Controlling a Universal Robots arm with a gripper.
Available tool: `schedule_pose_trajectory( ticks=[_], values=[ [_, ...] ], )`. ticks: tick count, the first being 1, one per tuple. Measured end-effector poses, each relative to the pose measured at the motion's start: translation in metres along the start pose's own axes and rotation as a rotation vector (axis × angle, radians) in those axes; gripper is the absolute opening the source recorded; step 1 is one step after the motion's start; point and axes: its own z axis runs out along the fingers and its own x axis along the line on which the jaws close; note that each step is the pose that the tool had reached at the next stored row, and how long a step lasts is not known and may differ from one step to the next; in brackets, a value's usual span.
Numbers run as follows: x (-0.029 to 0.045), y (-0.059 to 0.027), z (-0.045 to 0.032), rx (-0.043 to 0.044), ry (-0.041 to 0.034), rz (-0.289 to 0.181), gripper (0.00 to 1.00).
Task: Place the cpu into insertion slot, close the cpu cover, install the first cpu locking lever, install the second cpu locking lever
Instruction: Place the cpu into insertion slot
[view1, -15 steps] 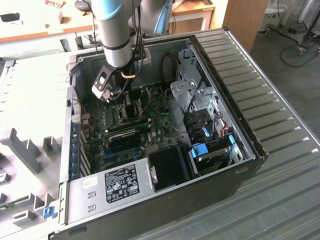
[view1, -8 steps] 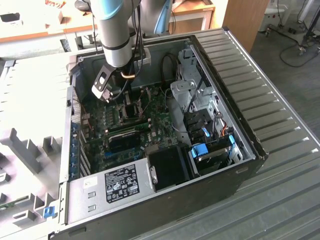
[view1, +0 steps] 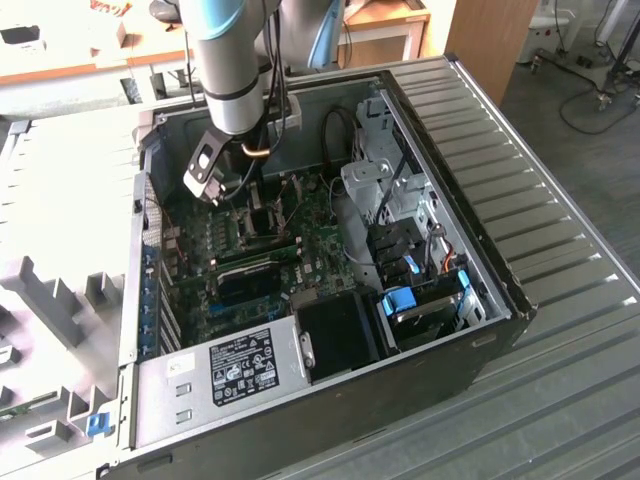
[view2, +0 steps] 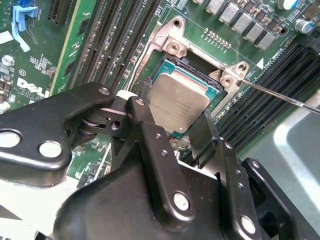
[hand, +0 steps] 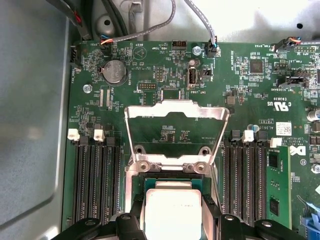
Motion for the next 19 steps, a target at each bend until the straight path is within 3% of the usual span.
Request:
schedule_pose_trajectory(
  ticks=[10, 19],
  values=[
    [0.0, -0.0038, 0.0003, -0.0132, 0.0005, -0.005, 0.54],
    [0.0, -0.0046, 0.0006, -0.0159, 0.0009, -0.009, 0.54]
  ],
)
